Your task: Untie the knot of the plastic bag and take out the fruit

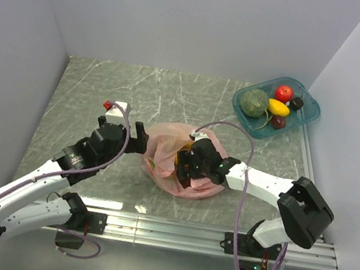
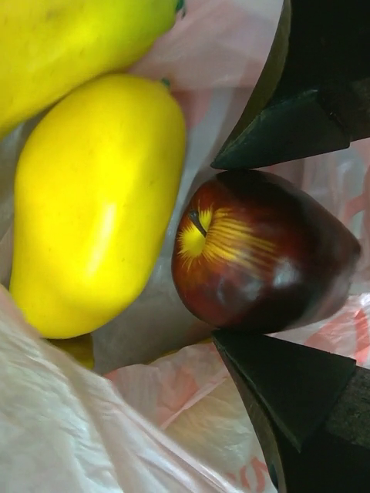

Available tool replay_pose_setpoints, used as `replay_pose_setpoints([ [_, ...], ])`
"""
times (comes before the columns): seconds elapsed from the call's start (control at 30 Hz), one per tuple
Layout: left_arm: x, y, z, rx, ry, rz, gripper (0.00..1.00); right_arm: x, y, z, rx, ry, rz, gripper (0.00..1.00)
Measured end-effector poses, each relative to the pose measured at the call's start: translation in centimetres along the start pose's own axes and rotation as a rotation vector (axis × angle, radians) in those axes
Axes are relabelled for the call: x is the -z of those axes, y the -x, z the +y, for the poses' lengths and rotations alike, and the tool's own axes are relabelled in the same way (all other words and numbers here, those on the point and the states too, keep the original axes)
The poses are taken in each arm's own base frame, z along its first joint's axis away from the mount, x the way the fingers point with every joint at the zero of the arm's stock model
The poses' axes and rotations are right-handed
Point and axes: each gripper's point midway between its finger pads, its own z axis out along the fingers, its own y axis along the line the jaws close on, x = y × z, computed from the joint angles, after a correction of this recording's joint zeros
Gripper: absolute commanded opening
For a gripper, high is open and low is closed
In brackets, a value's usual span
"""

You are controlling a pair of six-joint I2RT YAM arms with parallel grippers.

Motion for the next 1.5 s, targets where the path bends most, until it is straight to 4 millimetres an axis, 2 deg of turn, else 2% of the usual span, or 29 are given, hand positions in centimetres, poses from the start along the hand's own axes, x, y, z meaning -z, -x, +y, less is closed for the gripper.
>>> replay_pose_setpoints([
  [0.07, -0.1, 0.6, 1.0, -0.017, 0.038, -0.014, 0.99, -0.3, -0.3, 0.2, 0.012, 0.004, 0.010, 0.97],
  [0.13, -0.1, 1.2, 1.9, -0.043, 0.068, -0.028, 0.99, -0.6, -1.2, 0.2, 0.026, -0.001, 0.044, 0.91],
  [0.17, -0.1, 1.5, 2.2, -0.057, 0.080, -0.034, 0.99, -0.6, -1.6, 0.2, 0.033, -0.004, 0.057, 0.80],
  [0.23, 0.0, 1.9, 3.0, -0.082, 0.103, -0.049, 0.99, -0.5, -2.0, 0.3, 0.047, -0.006, 0.069, 0.65],
  [0.27, 0.0, 2.3, 3.4, -0.091, 0.114, -0.060, 0.99, -0.4, -2.1, 0.3, 0.050, -0.006, 0.069, 0.50],
  [0.37, 0.1, 2.7, 4.4, -0.086, 0.135, -0.088, 0.99, 0.4, -1.7, 0.4, 0.055, -0.009, 0.051, 0.29],
  [0.4, 0.0, 2.6, 4.8, -0.087, 0.146, -0.089, 0.99, 1.0, -1.2, 0.4, 0.054, -0.010, 0.031, 0.26],
  [0.53, -0.3, 2.4, 5.7, -0.089, 0.178, -0.077, 0.99, 4.9, 2.5, 1.2, 0.053, 0.016, -0.097, 0.20],
  [0.67, -0.4, 2.4, 6.4, -0.084, 0.205, -0.074, 0.99, 10.6, 9.1, 3.0, 0.052, 0.061, -0.319, 0.20],
  [0.8, -0.4, 2.6, 7.0, -0.076, 0.226, -0.081, 0.99, 15.8, 14.3, 2.4, 0.032, 0.048, -0.512, 0.21],
  [0.93, -0.2, 2.7, 7.2, -0.071, 0.232, -0.087, 0.99, 18.9, 18.0, -1.8, -0.051, -0.064, -0.660, 0.27],
  [0.97, -0.2, 2.8, 7.3, -0.070, 0.233, -0.088, 0.99, 19.3, 18.8, -3.5, -0.083, -0.115, -0.691, 0.29],
  [1.07, -0.1, 2.9, 7.3, -0.067, 0.233, -0.092, 0.99, 20.7, 20.7, -9.1, -0.203, -0.276, -0.776, 0.30],
  [1.13, -0.1, 2.9, 7.3, -0.067, 0.233, -0.093, 0.99, 21.3, 21.4, -14.2, -0.308, -0.411, -0.803, 0.31],
  [1.17, -0.1, 2.9, 7.3, -0.067, 0.232, -0.093, 0.99, 21.4, 21.7, -16.1, -0.347, -0.456, -0.810, 0.31],
  [1.2, -0.1, 2.9, 7.3, -0.067, 0.232, -0.093, 0.99, 21.3, 22.1, -19.0, -0.402, -0.526, -0.813, 0.31],
  [1.3, -0.1, 2.9, 7.3, -0.066, 0.231, -0.095, 0.99, 19.8, 22.3, -25.4, -0.516, -0.650, -0.779, 0.33],
  [1.37, 0.0, 2.9, 7.3, -0.065, 0.231, -0.096, 0.99, 18.0, 22.3, -29.0, -0.570, -0.707, -0.738, 0.34],
  [1.43, 0.0, 3.0, 7.3, -0.065, 0.229, -0.096, 0.99, 15.6, 22.1, -31.7, -0.603, -0.735, -0.687, 0.37],
  [1.5, 0.0, 2.9, 7.2, -0.065, 0.225, -0.094, 0.99, 13.3, 21.9, -33.7, -0.622, -0.750, -0.632, 0.49],
])
